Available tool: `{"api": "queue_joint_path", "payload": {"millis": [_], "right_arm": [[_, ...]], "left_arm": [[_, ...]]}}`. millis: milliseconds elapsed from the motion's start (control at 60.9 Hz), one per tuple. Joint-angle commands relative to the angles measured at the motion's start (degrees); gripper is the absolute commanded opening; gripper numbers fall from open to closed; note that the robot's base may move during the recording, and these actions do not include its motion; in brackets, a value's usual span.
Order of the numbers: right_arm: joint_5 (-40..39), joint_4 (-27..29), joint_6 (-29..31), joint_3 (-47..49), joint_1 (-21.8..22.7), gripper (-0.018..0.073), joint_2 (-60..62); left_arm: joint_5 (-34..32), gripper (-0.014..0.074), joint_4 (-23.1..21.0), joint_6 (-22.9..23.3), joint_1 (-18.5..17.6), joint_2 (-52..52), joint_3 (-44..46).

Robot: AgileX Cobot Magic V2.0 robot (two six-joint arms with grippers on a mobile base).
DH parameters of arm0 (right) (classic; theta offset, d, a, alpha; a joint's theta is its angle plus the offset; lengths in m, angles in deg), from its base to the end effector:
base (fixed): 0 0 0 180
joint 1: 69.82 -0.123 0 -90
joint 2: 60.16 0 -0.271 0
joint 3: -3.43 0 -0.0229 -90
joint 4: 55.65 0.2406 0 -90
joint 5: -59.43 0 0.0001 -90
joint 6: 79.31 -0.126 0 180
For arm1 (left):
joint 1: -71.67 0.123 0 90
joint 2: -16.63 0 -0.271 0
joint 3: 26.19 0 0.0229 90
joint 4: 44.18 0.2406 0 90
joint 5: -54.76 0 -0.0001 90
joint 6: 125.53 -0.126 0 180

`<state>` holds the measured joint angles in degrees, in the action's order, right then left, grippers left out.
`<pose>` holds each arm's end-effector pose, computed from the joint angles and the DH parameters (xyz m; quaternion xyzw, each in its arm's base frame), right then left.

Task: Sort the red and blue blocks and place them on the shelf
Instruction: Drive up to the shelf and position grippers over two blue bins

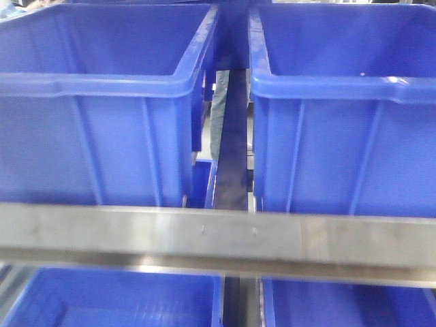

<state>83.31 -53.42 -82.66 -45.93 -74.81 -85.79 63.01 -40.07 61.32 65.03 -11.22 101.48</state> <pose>0.1060 0.0113 0.3052 -0.0025 0.7596 0.0648 0.6472 0.1189 -0.0125 0.3166 0.0198 0.6969 -0.0553 0.7147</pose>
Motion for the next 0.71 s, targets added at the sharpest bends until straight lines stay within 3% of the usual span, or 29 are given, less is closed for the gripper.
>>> {"api": "queue_joint_path", "payload": {"millis": [0,689], "right_arm": [[-5.18,-0.21,0.78,1.63,0.32,0.0049,-0.53],[-5.18,-0.21,0.78,1.63,0.32,0.0049,-0.53]], "left_arm": [[-5.3,0.0122,-0.12,0.25,-0.4,-0.41,1.83],[-5.3,0.0122,-0.12,0.25,-0.4,-0.41,1.83]]}}
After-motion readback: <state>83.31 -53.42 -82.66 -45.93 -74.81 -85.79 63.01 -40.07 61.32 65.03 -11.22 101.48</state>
